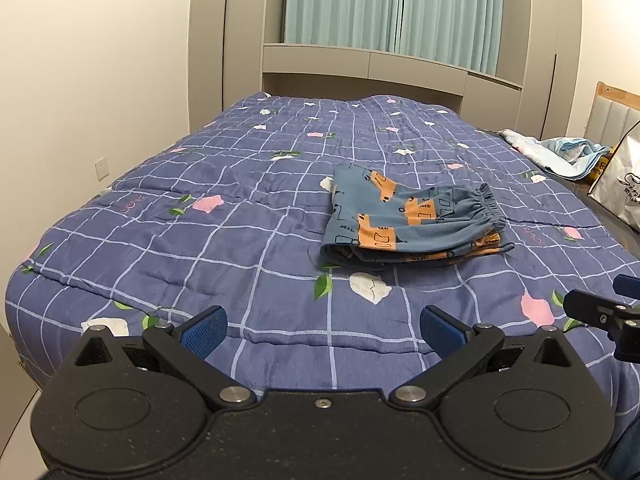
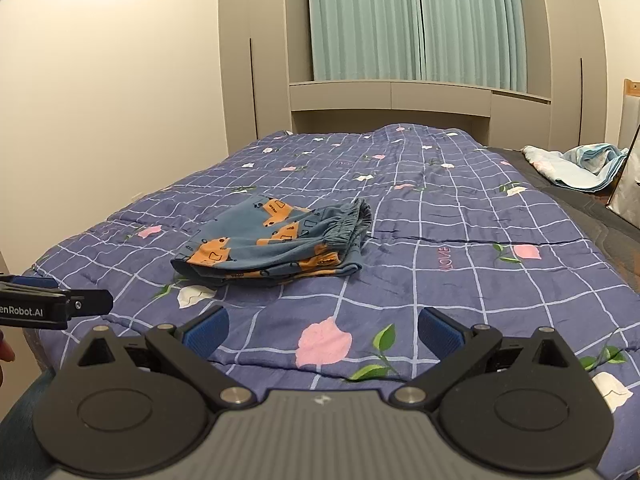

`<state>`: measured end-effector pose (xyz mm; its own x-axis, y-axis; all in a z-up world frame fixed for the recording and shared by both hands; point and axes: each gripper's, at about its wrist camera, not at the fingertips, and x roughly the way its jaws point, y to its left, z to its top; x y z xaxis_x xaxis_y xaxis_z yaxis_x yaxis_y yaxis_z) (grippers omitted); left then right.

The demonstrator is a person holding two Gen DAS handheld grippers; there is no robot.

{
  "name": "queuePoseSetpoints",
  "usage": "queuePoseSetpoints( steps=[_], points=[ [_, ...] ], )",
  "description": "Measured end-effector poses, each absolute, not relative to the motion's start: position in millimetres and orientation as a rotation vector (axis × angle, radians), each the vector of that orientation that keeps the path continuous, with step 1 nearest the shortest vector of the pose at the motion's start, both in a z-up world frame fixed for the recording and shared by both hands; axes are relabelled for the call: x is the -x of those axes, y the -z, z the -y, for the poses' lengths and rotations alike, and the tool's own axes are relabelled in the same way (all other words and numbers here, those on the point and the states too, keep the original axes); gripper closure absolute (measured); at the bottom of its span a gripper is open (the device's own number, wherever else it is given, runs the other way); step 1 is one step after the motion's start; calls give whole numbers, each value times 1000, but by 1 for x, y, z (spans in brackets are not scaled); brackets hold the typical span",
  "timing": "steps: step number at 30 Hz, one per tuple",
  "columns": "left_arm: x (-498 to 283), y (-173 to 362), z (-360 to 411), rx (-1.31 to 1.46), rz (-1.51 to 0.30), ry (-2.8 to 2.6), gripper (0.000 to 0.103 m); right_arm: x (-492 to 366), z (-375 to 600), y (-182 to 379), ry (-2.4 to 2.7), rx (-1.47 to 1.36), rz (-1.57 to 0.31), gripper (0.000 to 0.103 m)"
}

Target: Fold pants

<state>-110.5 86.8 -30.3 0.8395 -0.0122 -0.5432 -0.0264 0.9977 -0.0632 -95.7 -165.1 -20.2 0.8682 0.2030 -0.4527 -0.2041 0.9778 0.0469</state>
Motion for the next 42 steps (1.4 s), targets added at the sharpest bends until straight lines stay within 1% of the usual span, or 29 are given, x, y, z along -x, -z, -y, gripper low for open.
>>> queuePoseSetpoints(
  steps=[14, 42],
  points=[
    [108, 32, -84, 60, -605, -21, 1, 95, 165, 22, -217, 3, -480, 0],
    [107, 33, -79, 44, -601, -27, 1, 94, 164, 27, -227, 6, -494, 0]
  ],
)
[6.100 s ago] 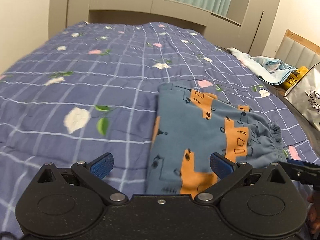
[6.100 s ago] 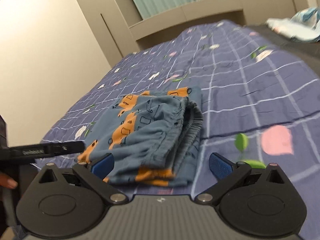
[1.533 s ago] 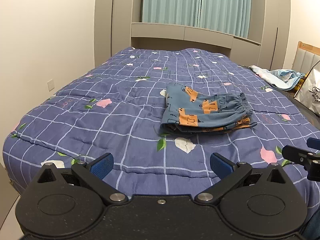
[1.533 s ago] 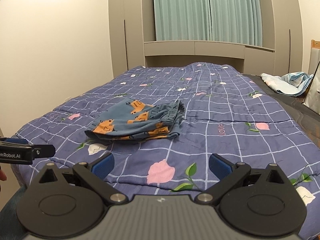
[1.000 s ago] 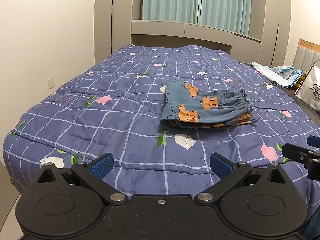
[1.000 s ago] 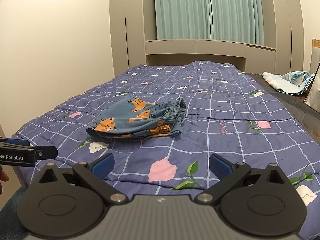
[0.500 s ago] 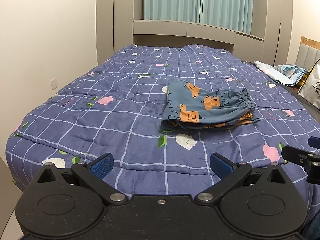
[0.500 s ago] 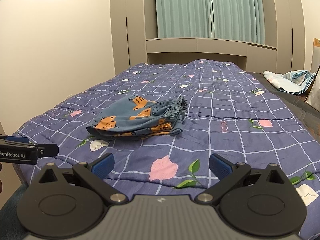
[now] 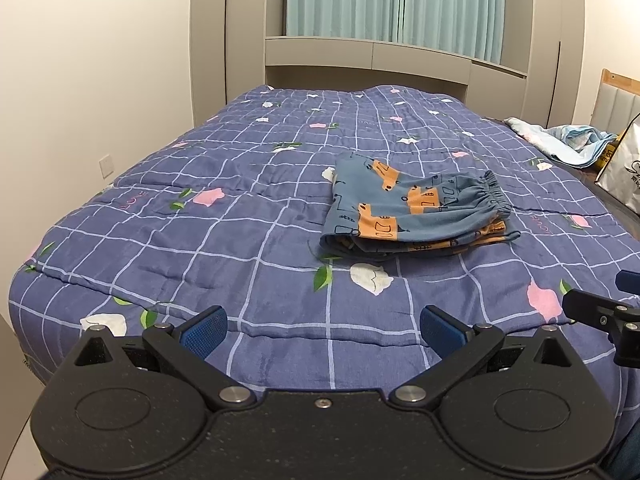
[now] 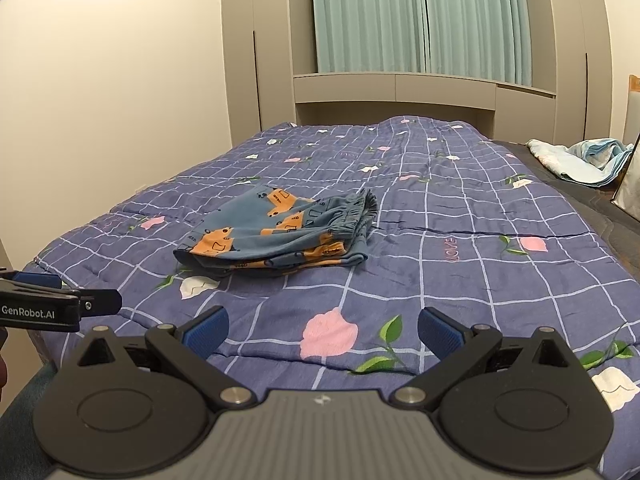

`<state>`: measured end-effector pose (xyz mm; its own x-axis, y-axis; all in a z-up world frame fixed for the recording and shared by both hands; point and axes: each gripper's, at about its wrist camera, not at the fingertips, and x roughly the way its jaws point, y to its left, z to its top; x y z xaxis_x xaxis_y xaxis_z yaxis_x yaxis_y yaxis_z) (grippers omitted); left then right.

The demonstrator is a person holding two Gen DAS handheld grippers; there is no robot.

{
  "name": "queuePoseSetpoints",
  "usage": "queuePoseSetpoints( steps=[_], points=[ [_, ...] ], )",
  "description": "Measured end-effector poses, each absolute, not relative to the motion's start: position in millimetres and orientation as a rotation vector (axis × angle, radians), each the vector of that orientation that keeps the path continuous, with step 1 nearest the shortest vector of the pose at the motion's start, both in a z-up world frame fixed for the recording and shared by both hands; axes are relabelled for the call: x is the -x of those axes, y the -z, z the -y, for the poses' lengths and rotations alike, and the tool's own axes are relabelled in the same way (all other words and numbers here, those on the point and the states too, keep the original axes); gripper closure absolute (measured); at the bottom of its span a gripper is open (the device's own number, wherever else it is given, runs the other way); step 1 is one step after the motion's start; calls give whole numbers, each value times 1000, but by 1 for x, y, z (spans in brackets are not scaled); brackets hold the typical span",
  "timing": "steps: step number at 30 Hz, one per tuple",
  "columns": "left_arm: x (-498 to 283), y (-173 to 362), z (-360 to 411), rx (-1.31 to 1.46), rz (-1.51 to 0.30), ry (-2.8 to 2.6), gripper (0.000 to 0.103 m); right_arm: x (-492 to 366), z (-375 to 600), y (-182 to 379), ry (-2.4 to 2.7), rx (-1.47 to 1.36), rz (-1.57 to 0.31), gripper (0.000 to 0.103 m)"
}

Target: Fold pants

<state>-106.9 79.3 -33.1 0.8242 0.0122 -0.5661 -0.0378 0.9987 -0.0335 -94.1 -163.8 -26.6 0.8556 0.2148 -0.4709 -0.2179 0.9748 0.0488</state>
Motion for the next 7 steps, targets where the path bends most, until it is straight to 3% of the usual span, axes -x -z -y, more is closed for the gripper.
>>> queuePoseSetpoints(
  steps=[7],
  points=[
    [105, 35, -79, 44, -607, -21, 1, 93, 164, 28, -230, 6, -499, 0]
  ],
)
